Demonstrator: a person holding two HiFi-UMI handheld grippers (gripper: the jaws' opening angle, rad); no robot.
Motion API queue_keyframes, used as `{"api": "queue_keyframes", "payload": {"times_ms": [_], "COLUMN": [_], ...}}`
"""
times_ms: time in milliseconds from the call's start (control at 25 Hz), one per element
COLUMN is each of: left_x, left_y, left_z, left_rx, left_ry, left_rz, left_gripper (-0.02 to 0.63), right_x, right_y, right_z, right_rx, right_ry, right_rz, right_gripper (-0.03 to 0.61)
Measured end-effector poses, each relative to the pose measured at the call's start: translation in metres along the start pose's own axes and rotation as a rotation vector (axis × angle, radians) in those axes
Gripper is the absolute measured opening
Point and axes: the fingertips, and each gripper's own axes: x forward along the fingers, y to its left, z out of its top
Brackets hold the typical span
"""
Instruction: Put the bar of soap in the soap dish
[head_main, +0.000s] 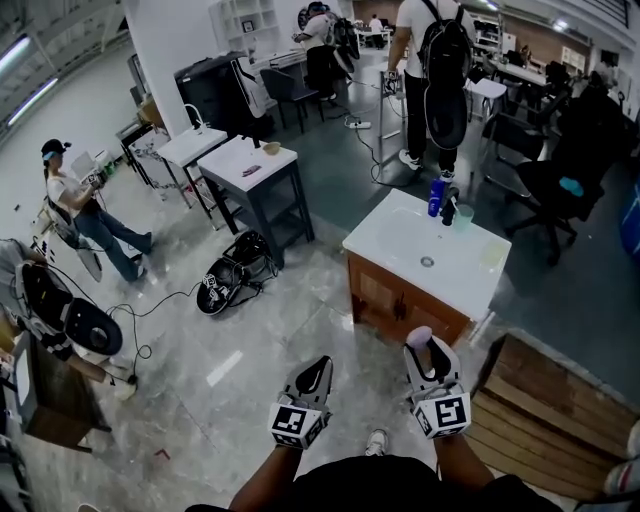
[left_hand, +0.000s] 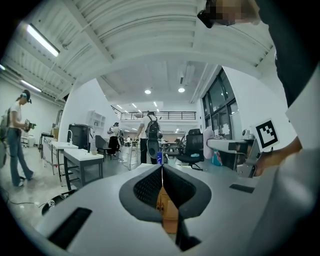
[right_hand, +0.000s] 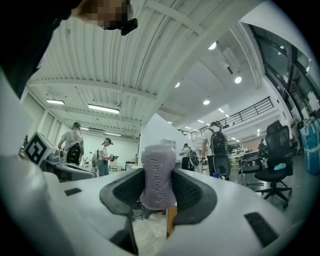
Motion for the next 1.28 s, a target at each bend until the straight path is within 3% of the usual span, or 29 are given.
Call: {"api": "queue_keyframes", "payload": {"times_ms": [680, 1280], "left_x": [0.093, 0.195], "left_y": [-0.022, 0.012], "left_z": [0.006, 0.008], "left_rx": [0.06, 0.04], "left_ry": [0.021, 0.029], "left_rz": [-0.049, -0.128], "left_gripper": [0.021, 0.021], "right_x": [0.028, 0.095], "right_y": [-0.082, -0.142], "right_z": [-0.013, -0.019], "right_rx": [0.004, -0.022], "right_ry": [0.0, -0.003], "right_rz": [-0.026, -0.106], "right_gripper": [0.187, 0.187]}}
